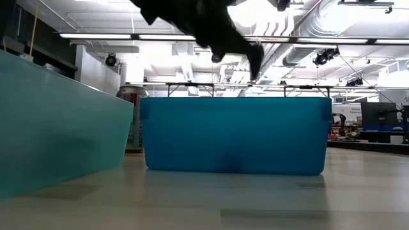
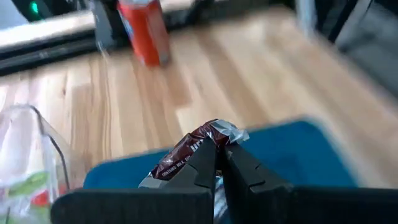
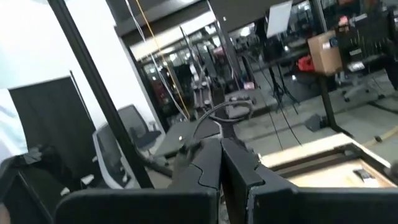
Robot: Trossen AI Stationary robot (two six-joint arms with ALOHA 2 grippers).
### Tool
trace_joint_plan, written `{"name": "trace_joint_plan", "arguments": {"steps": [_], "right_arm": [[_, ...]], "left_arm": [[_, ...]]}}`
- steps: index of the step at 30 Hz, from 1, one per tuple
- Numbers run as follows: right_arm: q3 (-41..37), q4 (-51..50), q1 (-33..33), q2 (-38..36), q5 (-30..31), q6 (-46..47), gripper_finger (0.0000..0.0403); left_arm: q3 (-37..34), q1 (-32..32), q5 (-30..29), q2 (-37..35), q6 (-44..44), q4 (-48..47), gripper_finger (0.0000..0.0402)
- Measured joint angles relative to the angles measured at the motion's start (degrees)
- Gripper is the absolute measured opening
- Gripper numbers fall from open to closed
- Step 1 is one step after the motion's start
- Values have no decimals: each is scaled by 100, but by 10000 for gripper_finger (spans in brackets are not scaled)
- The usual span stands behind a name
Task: Sort candy
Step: Put the brown-white chocolate into the blue bin
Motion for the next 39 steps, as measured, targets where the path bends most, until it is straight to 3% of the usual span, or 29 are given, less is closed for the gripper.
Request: {"name": "trace_joint_plan", "arguments": {"steps": [6, 11, 21, 31, 36, 39], "right_arm": [[0, -628, 4, -183, 2, -106, 0], [0, -736, 4, -186, 48, -162, 0], [0, -749, 4, -186, 48, -195, 0], [0, -747, 4, -186, 48, -193, 0], [0, -747, 4, -186, 48, -197, 0], [0, -747, 4, -186, 46, -279, 0]], "left_arm": [[93, -431, -1193, 560, 1552, -212, 0], [99, -728, -1428, 837, 2403, -162, 2], [101, -774, -1441, 1018, 1498, -510, 30], [141, -813, -1503, 1023, 1142, -840, 123], [736, -825, -2359, 966, 1073, -2050, 165], [1178, -618, -2274, 731, 796, -3019, 177]]}}
